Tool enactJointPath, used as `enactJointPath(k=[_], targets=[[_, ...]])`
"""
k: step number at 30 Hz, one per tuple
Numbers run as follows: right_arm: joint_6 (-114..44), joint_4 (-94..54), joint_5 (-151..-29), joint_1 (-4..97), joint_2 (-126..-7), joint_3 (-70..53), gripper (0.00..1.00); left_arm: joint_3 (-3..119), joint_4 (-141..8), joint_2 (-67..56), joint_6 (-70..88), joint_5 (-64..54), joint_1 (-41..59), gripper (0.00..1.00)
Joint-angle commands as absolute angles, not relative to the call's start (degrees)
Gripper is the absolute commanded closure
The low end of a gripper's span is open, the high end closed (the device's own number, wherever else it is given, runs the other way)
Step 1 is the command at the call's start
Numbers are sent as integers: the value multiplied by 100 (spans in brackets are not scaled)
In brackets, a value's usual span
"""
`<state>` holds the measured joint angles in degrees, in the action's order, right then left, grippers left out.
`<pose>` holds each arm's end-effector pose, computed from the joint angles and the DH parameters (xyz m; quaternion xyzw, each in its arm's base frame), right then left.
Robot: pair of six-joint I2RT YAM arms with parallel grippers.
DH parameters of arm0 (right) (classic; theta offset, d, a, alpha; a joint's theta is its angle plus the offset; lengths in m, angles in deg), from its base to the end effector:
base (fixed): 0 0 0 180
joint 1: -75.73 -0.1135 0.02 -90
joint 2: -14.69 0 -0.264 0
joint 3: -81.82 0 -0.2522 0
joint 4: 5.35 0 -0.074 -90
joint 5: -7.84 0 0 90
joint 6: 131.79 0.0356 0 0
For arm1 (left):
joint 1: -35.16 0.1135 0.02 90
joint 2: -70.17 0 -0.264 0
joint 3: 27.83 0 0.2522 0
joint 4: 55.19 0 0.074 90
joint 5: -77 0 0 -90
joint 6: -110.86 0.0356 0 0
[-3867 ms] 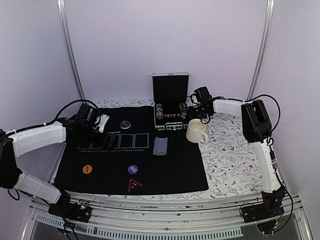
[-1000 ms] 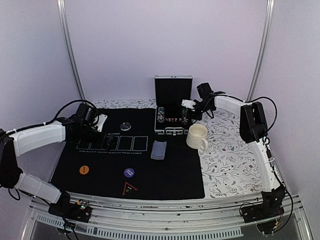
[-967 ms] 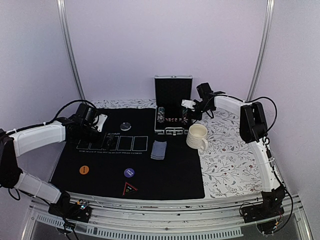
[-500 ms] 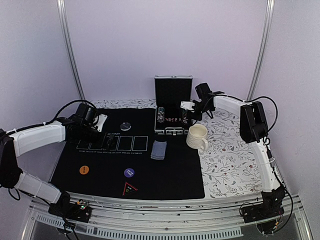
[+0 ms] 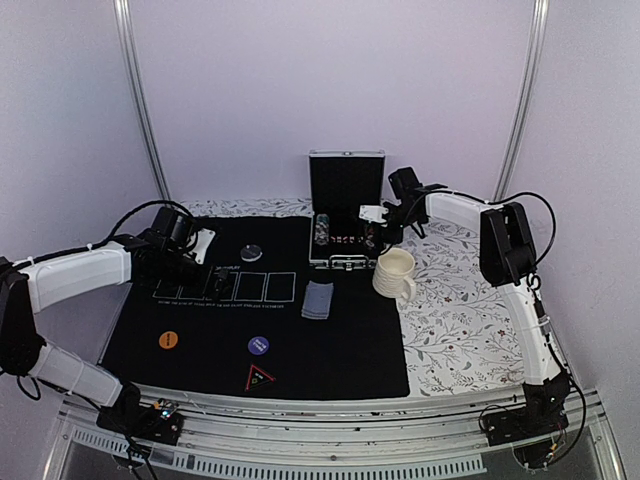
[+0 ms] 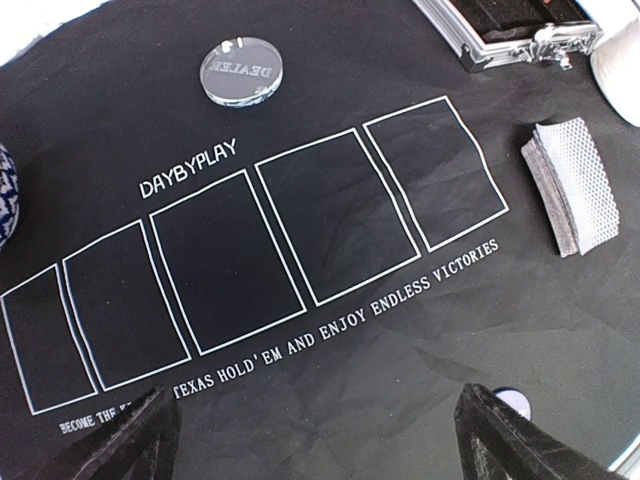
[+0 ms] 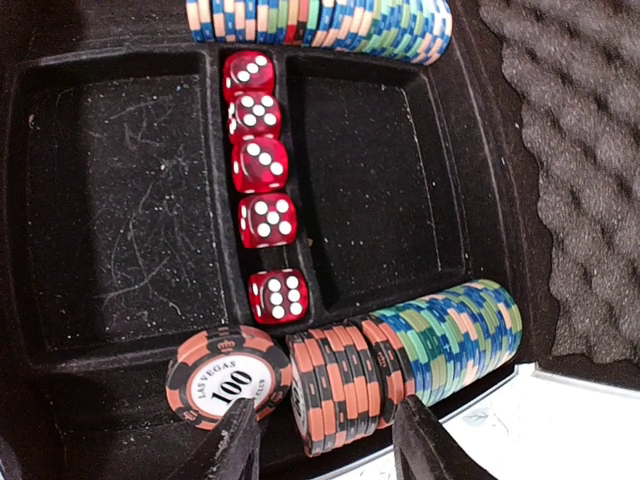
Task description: Distribute texas hold em gaming equipment
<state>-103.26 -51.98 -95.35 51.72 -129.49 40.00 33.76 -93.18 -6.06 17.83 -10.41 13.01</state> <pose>0.4999 0.2316 0.1553 -0.6657 0.6662 0.0008 0.3363 0.2473 -0.1024 0.2191 0.1644 0.9327 -0.0907 0.3079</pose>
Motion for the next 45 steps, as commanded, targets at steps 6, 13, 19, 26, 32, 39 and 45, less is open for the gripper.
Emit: enactJointPath(k=[6, 13, 19, 26, 32, 39, 45], targets=[[-10274, -5284, -9565, 4997, -13303, 4017, 53, 3374, -9242, -672, 1770, -947, 1372, 2], [-10544, -5992, -9540, 4900, -13255, 3973, 59, 3361, -9242, -673, 1774, -937, 1381, 2], [-10493, -5831, -9475, 4901, -12794, 3404, 61, 3356, -9242, -673, 1760, -916, 1381, 2], [-10368, -5330, -9576, 4901, -12559, 3366, 60, 3352, -9242, -671, 1755, -873, 1378, 2], [-10363, -5005, -9247, 4900, -12656, 3492, 56, 3347, -9242, -672, 1761, -860, 1380, 2], [-10513, -5170, -9181, 4901, -12897, 3562, 52, 3343, -9246, -668, 1763, -850, 1381, 2], [-10573, -5575, -9227, 4926, -13264, 3985, 56, 3348, -9242, -670, 1765, -858, 1381, 2]])
